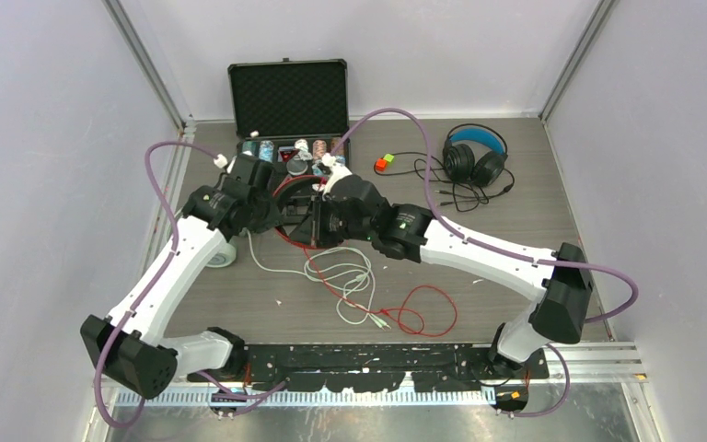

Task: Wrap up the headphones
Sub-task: Wrap the headphones cable around the headphones.

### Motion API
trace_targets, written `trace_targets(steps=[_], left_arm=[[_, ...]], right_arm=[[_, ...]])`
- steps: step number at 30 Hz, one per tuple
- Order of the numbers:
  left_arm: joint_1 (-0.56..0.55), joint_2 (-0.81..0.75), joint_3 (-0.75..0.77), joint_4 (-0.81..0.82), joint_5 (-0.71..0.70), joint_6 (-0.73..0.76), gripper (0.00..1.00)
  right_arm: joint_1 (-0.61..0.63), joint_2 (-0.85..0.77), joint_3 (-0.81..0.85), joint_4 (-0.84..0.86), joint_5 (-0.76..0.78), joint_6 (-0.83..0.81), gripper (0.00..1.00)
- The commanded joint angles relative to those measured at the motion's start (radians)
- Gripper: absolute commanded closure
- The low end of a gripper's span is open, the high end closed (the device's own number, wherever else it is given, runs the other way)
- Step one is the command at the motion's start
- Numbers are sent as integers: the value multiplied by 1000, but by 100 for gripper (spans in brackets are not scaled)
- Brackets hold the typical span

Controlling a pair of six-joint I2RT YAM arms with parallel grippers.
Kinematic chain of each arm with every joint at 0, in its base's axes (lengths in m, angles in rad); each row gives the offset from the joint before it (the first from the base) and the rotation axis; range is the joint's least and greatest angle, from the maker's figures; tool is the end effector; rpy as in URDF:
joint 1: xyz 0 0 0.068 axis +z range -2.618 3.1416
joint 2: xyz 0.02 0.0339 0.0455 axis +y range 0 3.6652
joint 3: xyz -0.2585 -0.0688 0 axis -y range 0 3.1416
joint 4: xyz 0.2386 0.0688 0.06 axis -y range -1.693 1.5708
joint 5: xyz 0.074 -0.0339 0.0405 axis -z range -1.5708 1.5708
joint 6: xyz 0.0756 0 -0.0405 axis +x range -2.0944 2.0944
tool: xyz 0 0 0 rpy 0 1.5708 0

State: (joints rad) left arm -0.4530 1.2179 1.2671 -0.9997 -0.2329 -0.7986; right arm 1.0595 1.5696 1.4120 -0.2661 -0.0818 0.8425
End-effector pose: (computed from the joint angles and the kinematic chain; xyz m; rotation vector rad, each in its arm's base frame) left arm 0.2340 -0.0945 0.3077 -0.5217 2.4444 -0.2321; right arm 0.1908 0.3526 0.3324 -0.3018 2.2228 1.2324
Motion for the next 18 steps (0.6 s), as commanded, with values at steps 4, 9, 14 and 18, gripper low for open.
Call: trace_targets(steps=[4, 9, 14, 18], left_arm=[[74, -75, -33, 244, 186, -200, 100], [76, -88, -8, 244, 182, -223, 100], [80, -112, 10, 251, 183, -251, 100], [83, -129, 19, 261, 201, -278, 100]], right_arm=[[92, -37, -4, 42, 202, -175, 94], [136, -62, -64, 107, 266, -303, 93], [145, -114, -166, 221, 286, -384, 92], [160, -169, -277, 353, 247, -487, 87]])
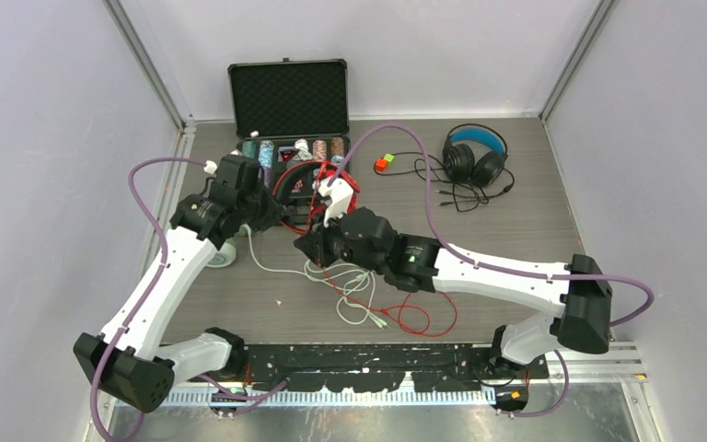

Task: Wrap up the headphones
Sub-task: Wrap the headphones cable around the headphones.

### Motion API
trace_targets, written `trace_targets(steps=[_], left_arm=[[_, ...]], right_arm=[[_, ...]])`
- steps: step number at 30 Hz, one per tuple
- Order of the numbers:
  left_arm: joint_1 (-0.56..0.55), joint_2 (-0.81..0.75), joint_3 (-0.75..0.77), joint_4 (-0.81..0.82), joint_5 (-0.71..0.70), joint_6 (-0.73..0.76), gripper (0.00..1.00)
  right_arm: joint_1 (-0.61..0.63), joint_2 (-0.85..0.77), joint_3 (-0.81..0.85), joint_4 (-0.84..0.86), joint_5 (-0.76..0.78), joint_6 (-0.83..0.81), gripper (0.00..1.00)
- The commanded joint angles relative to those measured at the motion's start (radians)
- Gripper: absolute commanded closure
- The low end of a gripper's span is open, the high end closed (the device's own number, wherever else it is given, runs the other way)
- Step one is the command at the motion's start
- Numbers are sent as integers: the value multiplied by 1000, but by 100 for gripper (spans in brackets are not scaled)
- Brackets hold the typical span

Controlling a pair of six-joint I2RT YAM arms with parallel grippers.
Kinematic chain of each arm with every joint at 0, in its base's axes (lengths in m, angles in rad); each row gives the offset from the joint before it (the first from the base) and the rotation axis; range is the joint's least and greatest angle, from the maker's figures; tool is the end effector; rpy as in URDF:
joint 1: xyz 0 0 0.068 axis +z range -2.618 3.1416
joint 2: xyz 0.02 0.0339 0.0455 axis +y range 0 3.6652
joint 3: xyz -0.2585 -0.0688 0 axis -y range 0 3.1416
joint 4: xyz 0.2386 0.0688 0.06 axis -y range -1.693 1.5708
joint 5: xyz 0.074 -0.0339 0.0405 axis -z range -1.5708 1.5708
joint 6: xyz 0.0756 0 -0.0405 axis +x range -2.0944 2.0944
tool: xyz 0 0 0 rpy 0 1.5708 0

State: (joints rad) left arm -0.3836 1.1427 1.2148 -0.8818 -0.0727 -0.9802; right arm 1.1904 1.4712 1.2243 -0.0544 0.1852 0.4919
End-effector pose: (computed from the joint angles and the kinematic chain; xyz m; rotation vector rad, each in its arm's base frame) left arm 0.2333 -0.0882 0.3175 -0.7546 2.3327 -0.5489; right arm 0.1547 0.3495 0.3266 -0.5512 1.9099 0.9659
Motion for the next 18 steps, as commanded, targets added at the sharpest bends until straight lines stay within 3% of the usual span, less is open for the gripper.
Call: trace_targets(steps=[1, 11, 15, 18], left_arm=[[14, -57, 74, 146, 44, -105, 100], [15, -86, 59, 198, 123, -180, 100], [17, -95, 65, 205, 138, -186, 100], [17, -103, 69, 204, 139, -190, 100]], right_arm=[[33, -85, -117, 176, -28, -165, 85], [39, -120, -280, 321, -79, -294, 80], [40, -120, -350, 391, -52, -293, 94], [39, -115, -405, 461, -49, -282, 95]])
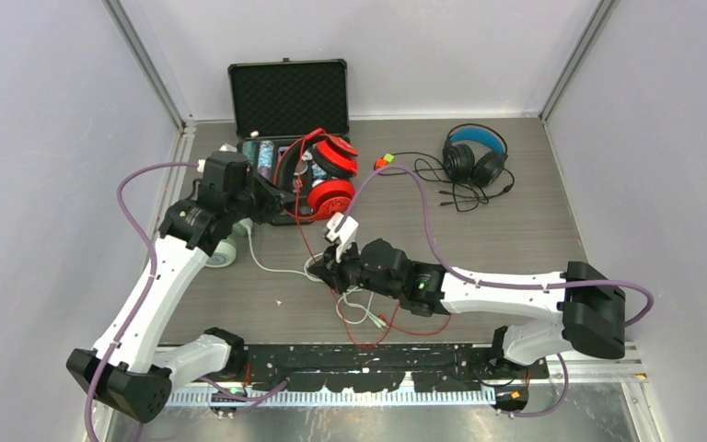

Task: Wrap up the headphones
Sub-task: Wrap the headphones cable around the headphones.

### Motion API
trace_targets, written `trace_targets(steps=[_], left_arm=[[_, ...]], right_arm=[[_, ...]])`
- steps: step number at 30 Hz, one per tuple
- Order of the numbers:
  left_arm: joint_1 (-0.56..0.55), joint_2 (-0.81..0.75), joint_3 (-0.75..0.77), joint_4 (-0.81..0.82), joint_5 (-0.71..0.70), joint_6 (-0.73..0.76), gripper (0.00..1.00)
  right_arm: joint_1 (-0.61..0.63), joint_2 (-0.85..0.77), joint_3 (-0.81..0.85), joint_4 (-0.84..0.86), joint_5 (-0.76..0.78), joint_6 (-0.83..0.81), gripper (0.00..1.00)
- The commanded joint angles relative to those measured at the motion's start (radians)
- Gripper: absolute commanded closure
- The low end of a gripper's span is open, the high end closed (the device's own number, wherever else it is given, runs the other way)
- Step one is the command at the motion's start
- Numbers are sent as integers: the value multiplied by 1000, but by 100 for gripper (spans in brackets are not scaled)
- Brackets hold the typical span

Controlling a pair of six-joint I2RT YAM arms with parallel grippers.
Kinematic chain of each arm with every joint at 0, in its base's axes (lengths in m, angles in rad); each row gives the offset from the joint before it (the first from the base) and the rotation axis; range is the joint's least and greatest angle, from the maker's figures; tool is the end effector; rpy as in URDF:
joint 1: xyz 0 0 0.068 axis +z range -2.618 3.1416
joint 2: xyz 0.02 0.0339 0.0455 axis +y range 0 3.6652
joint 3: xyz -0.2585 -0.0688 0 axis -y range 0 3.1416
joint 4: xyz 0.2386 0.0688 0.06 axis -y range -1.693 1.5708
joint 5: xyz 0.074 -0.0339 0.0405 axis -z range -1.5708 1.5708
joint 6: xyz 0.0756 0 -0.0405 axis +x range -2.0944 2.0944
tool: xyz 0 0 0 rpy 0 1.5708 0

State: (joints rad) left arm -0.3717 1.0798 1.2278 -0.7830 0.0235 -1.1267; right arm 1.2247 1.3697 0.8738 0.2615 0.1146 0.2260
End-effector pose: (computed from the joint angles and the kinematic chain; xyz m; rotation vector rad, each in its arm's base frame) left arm 0.2283 -0.0909 0.3473 -0.8504 2.1824 -0.8262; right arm 0.1275 0.3280 0.2714 -0.8349 1.7103 0.9140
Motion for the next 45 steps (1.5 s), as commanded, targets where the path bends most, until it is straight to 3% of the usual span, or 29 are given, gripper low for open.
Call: trace_targets(steps=[1, 8, 25, 27, 29, 30, 45], left_arm=[[5, -42, 56, 104, 44, -47, 100], [5, -47, 75, 101, 48, -51, 100], [4, -61, 82, 98, 37, -46, 100], [5, -64, 80, 96, 35, -44, 100], [5, -67, 81, 96, 35, -42, 100], [7, -65, 86, 95, 39, -37, 100], [65, 6, 260, 44, 270, 94, 100]], right_arm=[[5, -8, -71, 168, 19, -14, 92], [4, 43, -117, 274, -30, -13, 76], [24, 190, -173, 454, -37, 95, 68], [25, 191, -182, 463, -29, 104, 75], [26, 182, -201, 473, -6, 107, 95], [25, 172, -218, 484, 12, 106, 99], [-21, -114, -433, 410, 238, 16, 100]])
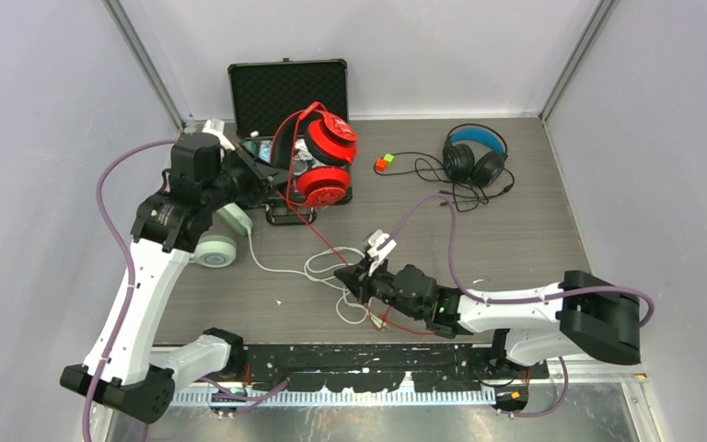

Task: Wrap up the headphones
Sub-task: Wrap the headphones cable around the headphones.

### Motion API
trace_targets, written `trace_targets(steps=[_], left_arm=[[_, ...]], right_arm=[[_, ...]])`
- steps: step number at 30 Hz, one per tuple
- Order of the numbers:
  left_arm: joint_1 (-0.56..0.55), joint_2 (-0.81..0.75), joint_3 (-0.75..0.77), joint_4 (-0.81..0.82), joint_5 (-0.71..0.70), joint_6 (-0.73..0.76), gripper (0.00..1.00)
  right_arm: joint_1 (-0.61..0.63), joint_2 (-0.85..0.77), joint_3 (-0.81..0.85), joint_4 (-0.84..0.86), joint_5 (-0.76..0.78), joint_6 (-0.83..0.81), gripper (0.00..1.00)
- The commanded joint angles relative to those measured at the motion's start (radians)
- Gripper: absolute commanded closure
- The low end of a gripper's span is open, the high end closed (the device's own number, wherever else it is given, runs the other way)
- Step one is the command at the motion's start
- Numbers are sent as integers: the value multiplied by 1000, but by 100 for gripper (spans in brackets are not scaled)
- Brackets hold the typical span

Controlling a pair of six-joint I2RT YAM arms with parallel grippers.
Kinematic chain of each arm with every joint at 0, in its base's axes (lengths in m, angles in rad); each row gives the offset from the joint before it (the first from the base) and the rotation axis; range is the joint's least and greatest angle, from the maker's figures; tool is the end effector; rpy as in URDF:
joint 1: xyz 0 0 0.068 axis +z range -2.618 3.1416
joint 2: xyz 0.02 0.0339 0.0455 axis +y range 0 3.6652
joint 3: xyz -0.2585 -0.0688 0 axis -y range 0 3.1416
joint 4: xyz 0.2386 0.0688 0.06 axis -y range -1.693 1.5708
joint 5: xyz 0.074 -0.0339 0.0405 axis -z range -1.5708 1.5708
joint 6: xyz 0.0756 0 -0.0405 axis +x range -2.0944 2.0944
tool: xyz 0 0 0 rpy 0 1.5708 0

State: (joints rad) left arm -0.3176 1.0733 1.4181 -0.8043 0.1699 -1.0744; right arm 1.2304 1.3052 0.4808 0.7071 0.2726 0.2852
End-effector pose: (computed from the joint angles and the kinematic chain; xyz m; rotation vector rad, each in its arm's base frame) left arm 0.2183 -0.0852 0.4119 -0.6999 2.0733 -1.0127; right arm 0.1207 0.2798 0.2113 -0.6080 1.6592 0.8972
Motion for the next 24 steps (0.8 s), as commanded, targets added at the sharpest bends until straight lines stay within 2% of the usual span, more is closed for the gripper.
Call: trace_targets(steps=[1, 8, 18, 24], left_arm=[[11, 17, 76, 46, 119, 61, 100], [37, -5, 65, 32, 13, 108, 100], [41, 40, 145, 106, -158, 110, 100], [41, 4, 123, 139, -276, 134, 100]], right_arm=[[-40, -70, -50, -38, 69, -42, 100], [-88, -158, -97, -75, -36, -52, 100], [-87, -150, -92, -113, -139, -57, 100], [-87, -122, -93, -94, -164, -52, 100]])
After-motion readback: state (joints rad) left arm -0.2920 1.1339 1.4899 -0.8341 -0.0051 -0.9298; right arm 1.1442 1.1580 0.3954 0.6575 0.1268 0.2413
